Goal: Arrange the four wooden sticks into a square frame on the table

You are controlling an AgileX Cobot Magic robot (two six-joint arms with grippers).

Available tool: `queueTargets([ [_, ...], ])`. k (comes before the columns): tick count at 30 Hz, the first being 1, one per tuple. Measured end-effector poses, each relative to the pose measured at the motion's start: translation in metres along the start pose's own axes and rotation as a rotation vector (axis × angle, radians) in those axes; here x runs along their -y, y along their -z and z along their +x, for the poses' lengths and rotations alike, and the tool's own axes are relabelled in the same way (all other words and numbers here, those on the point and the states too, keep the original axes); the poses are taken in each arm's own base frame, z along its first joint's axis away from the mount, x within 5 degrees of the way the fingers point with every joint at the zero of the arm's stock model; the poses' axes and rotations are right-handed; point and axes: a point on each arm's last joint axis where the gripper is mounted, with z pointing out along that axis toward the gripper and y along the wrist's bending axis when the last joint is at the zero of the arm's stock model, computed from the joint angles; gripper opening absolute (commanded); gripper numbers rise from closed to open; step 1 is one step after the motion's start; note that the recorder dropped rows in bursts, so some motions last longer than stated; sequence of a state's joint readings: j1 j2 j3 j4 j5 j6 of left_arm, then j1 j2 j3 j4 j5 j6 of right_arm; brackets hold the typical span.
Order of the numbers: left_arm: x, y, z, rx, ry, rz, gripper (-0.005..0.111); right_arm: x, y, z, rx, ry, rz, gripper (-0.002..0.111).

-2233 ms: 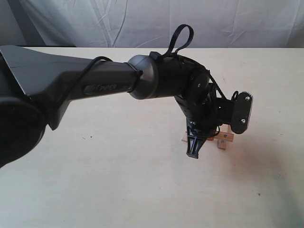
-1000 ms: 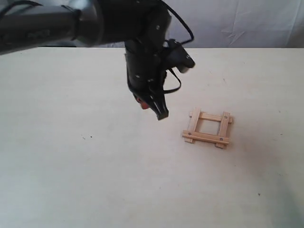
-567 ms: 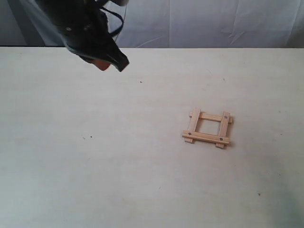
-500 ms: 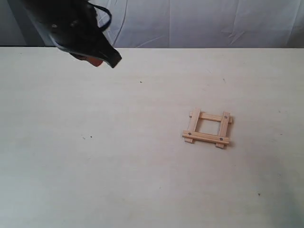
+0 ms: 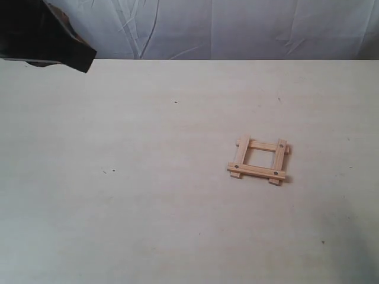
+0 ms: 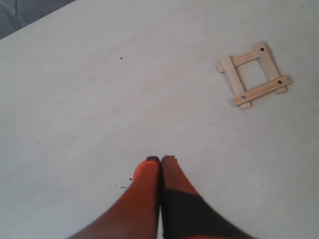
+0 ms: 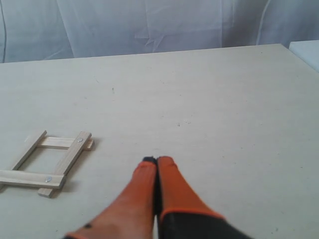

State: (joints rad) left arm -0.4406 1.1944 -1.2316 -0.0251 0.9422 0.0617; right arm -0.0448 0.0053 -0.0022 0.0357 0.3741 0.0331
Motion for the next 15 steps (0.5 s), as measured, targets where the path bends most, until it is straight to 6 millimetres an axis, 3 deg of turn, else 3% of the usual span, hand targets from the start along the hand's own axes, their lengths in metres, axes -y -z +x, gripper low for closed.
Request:
queueTargets([
  [3, -0.005, 0.008, 0.005, 0.027, -0.015, -0.039, 0.000, 0.000, 0.000, 0.000, 0.000, 0.000, 0.000, 0.000],
  [7, -0.019, 0.026, 0.032, 0.143, 0.052, -0.094, 0.000, 0.000, 0.000, 0.000, 0.000, 0.000, 0.000, 0.000],
  [12, -0.033, 0.043, 0.083, 0.246, 0.164, -0.193, 0.000, 0.000, 0.000, 0.000, 0.000, 0.000, 0.000, 0.000],
  [15, -0.035, 0.043, 0.121, 0.275, 0.213, -0.260, 0.000, 0.000, 0.000, 0.000, 0.000, 0.000, 0.000, 0.000],
])
